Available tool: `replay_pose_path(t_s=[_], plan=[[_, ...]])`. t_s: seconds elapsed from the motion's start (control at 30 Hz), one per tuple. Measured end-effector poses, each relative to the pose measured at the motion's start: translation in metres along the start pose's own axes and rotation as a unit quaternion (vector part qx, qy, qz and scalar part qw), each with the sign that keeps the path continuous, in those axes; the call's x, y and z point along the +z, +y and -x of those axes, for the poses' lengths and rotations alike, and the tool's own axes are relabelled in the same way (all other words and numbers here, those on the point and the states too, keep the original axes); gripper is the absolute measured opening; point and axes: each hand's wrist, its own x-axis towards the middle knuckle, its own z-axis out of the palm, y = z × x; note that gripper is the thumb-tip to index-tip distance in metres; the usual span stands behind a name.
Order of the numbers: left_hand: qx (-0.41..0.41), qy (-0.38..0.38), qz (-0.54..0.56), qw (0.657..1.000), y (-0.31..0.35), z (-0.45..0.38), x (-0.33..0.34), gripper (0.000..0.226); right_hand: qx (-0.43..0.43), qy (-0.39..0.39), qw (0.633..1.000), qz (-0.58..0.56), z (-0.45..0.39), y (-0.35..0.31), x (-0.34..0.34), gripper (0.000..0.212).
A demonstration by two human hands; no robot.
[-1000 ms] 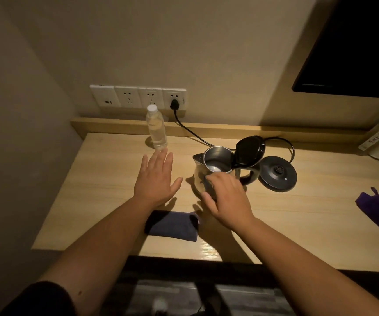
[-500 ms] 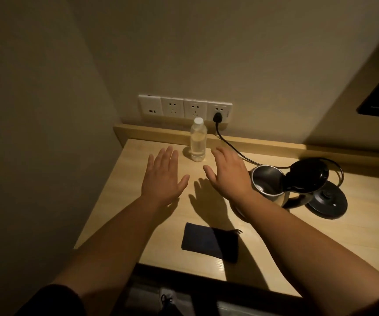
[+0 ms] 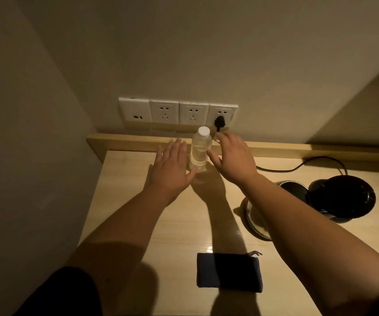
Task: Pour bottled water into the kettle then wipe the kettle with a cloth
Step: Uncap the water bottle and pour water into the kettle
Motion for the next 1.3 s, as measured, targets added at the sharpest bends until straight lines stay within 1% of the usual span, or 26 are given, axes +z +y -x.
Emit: replay_pose_path(t_s=[0.17,0.3,0.4,0.43,0.53,0.6,0.7,0.77,0.87,0.97,1.03,1.13,1.23,1.3], plan=[[-0.04,-0.012,0.089,0.995,0.007,-0.024,0.008,0.084,-0.043,-0.029,0.996,-0.067,-0.03,0.002,0.0,0.054],[-0.086,-0.04,0.197,0.976,0.015,-0.044,0.013,0.096,-0.056,-0.042,0.992,-0.107,-0.047,0.001,0.0,0.052],[-0.117,-0.054,0.253,0.959,0.023,-0.054,0.015,0.099,-0.045,-0.046,0.987,-0.144,-0.054,-0.001,0.002,0.042],[-0.127,-0.058,0.277,0.951,0.025,-0.055,0.016,0.097,-0.036,-0.046,0.985,-0.164,-0.055,-0.001,0.003,0.04],[-0.14,-0.051,0.36,0.921,0.03,-0.053,0.018,0.078,-0.015,-0.054,0.972,-0.226,-0.05,0.002,0.001,0.036],[-0.143,-0.046,0.38,0.913,0.033,-0.047,0.016,0.072,-0.005,-0.074,0.962,-0.262,-0.044,0.003,-0.005,0.035],[-0.124,-0.036,0.404,0.906,0.034,-0.036,0.008,0.065,0.011,-0.11,0.938,-0.327,-0.038,0.006,-0.02,0.033],[-0.115,-0.056,0.444,0.887,0.036,-0.026,-0.005,0.057,0.009,-0.13,0.923,-0.361,-0.035,0.008,-0.033,0.029],[-0.116,-0.091,0.511,0.847,0.038,-0.009,-0.02,0.057,-0.007,-0.162,0.91,-0.38,-0.029,0.006,-0.053,0.025],[-0.129,-0.105,0.538,0.827,0.041,0.002,-0.031,0.062,-0.021,-0.188,0.9,-0.393,-0.024,0.002,-0.068,0.025],[-0.126,-0.107,0.535,0.829,0.042,0.007,-0.04,0.061,-0.035,-0.196,0.894,-0.401,-0.02,-0.001,-0.076,0.025],[-0.079,-0.097,0.492,0.862,0.043,0.011,-0.055,0.06,-0.053,-0.206,0.884,-0.416,-0.016,-0.004,-0.086,0.026],[-0.042,-0.102,0.467,0.877,0.044,0.012,-0.066,0.061,-0.062,-0.235,0.862,-0.444,-0.011,-0.005,-0.098,0.025],[-0.022,-0.11,0.458,0.882,0.045,0.013,-0.07,0.063,-0.074,-0.265,0.845,-0.458,-0.009,-0.002,-0.107,0.025]])
